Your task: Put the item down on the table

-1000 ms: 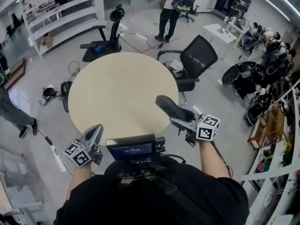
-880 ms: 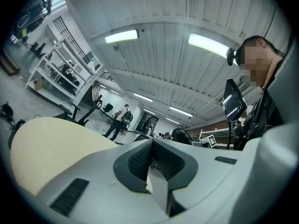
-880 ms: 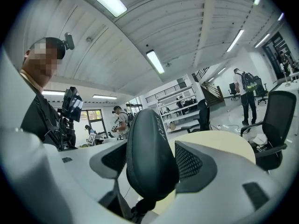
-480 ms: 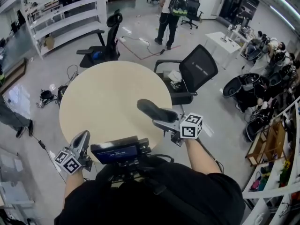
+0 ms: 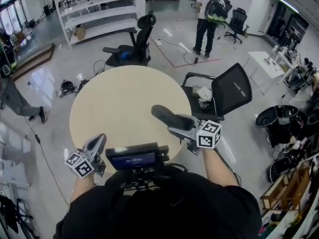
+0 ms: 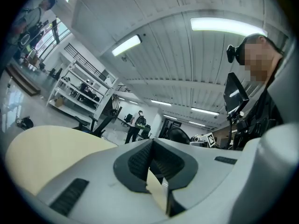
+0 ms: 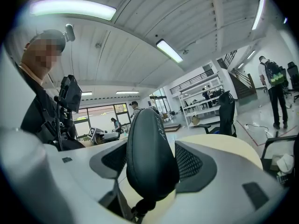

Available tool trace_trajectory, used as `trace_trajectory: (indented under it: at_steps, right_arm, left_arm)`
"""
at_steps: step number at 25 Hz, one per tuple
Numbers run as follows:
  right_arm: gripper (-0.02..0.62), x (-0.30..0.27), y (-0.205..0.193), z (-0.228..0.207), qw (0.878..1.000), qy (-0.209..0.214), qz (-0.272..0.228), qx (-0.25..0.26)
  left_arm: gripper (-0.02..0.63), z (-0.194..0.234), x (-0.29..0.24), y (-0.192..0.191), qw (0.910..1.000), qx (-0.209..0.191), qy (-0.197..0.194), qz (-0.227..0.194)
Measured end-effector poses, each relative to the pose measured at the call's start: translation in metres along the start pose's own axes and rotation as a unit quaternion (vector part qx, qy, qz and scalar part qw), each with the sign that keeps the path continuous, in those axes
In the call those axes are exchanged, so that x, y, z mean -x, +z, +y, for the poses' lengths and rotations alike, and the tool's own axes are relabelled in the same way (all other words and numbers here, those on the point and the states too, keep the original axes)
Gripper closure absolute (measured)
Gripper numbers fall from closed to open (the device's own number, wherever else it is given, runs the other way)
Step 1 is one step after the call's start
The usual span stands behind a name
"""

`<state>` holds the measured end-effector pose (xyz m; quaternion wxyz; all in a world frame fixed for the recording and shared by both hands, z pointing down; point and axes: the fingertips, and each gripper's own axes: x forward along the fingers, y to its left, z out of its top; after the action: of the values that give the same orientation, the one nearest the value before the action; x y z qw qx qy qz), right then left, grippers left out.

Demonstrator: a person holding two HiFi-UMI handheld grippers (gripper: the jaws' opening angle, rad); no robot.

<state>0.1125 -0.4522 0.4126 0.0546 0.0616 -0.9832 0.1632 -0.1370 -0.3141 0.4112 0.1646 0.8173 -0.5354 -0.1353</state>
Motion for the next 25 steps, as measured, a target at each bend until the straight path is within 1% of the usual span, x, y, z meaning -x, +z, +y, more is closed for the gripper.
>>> trace_trajectory:
  at_steps: [4,7,9,12,15,19,22,25]
  right_arm:
    - [0.285,0.012,0.011,-0.002,1.0,0.0,-0.003,0.012]
    - [0.284,0.012,0.011,0.01,1.0,-0.005,-0.004,0.008]
    - [0.285,0.006,0.01,0.019,1.0,-0.011,-0.005,0.009]
    - [0.285,-0.001,0.01,0.027,0.999,-0.031,-0.009,0.01]
    - [0.285,-0.001,0.008,0.028,0.998,-0.066,-0.007,0.001]
    - [0.285,0.022,-0.001,0.009,0.992,-0.122,-0.019,-0.018]
    - [0.285,0.036,-0.014,-0.015,0.987,-0.152,-0.031,-0.038]
    - [0.285,0.061,-0.024,-0.051,0.983,-0.175,-0.036,-0.047]
  left_arm:
    - [0.604,-0.011,-0.002,0.017,0.9999,-0.01,0.009,-0.01]
    - [0.604,-0.02,0.017,0.024,0.9998,-0.01,0.014,-0.014]
    - [0.604,-0.017,0.031,0.03,0.9997,-0.012,0.013,-0.014]
    - [0.604,-0.001,0.042,0.042,0.9998,-0.01,0.005,-0.019]
    - [0.604,0.015,0.045,0.048,0.9998,-0.011,-0.01,-0.01]
    - [0.604,0.026,0.032,0.045,0.9988,-0.023,-0.039,0.017]
    - [0.604,0.041,0.011,0.039,0.998,-0.026,-0.041,0.039]
    - [0.604,0.04,-0.021,0.028,0.9968,-0.028,-0.044,0.06]
